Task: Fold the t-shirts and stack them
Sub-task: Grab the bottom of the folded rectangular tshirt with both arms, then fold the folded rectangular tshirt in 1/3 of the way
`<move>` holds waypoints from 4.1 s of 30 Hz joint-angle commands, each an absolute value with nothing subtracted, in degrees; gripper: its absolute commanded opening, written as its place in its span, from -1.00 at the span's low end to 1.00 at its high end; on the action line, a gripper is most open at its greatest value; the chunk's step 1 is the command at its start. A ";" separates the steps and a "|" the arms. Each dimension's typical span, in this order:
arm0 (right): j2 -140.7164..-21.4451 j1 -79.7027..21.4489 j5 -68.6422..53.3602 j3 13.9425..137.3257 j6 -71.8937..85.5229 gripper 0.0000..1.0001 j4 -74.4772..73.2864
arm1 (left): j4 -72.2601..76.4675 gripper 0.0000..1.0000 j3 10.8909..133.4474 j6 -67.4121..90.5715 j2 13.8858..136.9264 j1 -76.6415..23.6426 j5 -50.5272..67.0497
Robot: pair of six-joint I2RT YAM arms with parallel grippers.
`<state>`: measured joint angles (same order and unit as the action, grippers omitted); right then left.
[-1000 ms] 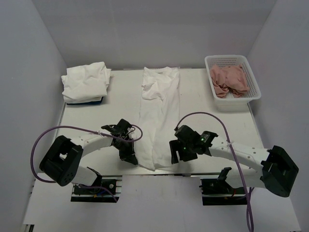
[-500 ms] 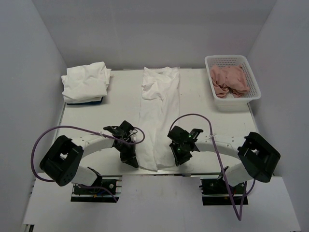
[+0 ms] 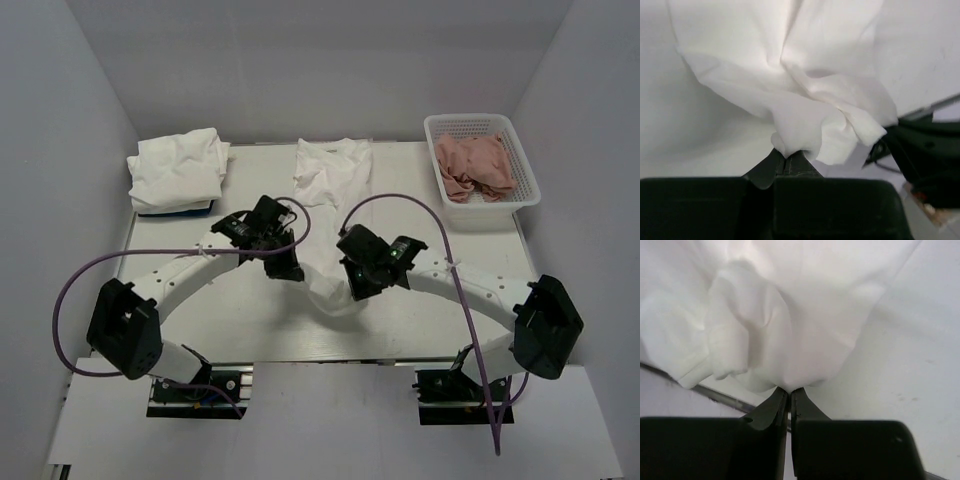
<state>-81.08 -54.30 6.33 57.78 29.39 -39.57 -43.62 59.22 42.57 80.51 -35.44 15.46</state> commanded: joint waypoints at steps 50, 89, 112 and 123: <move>-108.65 -28.74 5.21 92.86 15.56 0.81 -24.38 | -34.28 0.99 100.92 34.28 113.39 -20.30 9.67; -130.26 -30.32 10.81 111.71 15.30 0.81 -4.30 | -48.96 0.99 62.76 38.94 67.94 -19.78 -7.56; -114.50 -35.68 -12.83 82.52 16.79 0.81 -2.02 | -36.38 0.99 58.80 36.39 77.79 -20.39 7.75; -125.94 -35.25 -5.99 94.13 16.61 0.81 1.58 | -39.46 0.99 57.74 35.86 75.59 -20.39 4.49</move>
